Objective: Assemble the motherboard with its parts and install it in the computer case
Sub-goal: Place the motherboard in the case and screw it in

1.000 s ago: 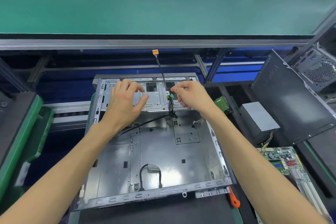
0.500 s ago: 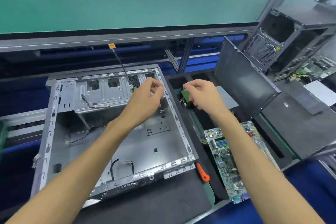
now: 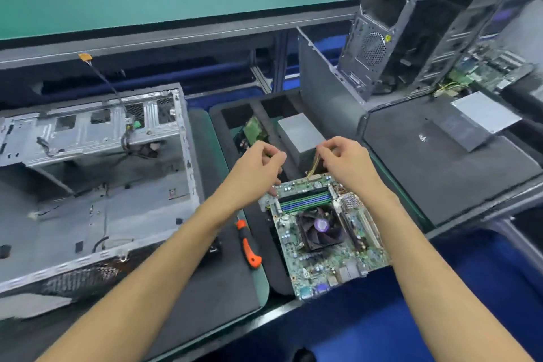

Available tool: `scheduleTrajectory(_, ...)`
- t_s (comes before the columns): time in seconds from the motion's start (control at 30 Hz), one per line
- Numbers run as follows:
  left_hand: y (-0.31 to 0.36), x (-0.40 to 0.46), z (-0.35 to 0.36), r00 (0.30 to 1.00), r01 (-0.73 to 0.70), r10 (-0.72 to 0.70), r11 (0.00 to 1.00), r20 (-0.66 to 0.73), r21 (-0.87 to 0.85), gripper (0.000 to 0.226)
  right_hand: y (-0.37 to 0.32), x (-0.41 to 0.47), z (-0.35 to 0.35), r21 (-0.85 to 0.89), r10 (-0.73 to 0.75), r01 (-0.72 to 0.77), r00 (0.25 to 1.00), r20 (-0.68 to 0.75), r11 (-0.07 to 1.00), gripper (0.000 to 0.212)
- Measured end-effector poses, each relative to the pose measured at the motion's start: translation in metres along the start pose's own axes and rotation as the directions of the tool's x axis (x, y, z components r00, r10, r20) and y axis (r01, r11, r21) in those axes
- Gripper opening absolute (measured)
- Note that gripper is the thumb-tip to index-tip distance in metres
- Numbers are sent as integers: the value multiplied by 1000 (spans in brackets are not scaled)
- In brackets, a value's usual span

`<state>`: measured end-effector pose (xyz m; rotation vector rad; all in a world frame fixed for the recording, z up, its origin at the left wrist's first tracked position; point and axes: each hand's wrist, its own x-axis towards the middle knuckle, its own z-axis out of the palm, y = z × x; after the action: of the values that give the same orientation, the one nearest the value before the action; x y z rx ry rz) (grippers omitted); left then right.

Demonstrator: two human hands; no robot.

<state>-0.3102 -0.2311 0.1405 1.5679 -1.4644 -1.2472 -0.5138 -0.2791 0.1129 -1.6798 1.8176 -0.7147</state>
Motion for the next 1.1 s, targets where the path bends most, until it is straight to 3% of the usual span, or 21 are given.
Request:
scheduleTrajectory(0.13,-21,1,39,965,259,-261,964,28,55,53,49,-8,-15,-67,29,-26,999,41,997,8)
scheduleTrajectory(0.2,-39,-2,53,921,387,-389,914,-5,118,91,73,-11,-17,-148,75,-65,995,64,987,28)
scheduleTrajectory(0.27,-55,-9,64,879,473,-476,860,-33,190,107,94,-17,-17,-264,134,-110,988,73,958,46)
scheduleTrajectory(0.4,-77,-13,85,809,561,-588,776,8,288,113,127,-29,-11,-360,288,-218,945,152,907,78)
scheduleTrajectory(0.47,-83,-11,92,815,550,-580,778,9,304,88,140,-32,-6,-415,380,-275,905,193,867,90)
scheduleTrajectory(0.53,-82,-8,98,806,563,-591,782,32,266,73,149,-32,-3,-473,401,-276,897,184,836,89)
scheduleTrajectory(0.63,-86,-4,103,805,575,-593,794,39,198,71,156,-31,-5,-471,375,-273,917,137,839,74)
scheduleTrajectory(0.77,-94,-3,106,815,573,-579,806,-3,148,73,160,-28,-9,-293,315,-265,939,138,919,39)
scheduleTrajectory(0.83,-95,-5,107,829,557,-558,823,-20,112,72,158,-29,-9,-227,298,-261,943,149,938,35)
scheduleTrajectory(0.97,-88,-15,107,850,526,-526,843,-30,117,71,161,-33,-14,-140,285,-268,950,126,953,46)
scheduleTrajectory(1.03,-87,-19,105,850,526,-526,842,-35,119,88,163,-35,-19,-126,278,-264,953,119,956,45)
scheduleTrajectory(1.1,-81,-23,101,866,496,-499,846,-41,193,132,162,-37,-26,-145,266,-247,955,132,958,47)
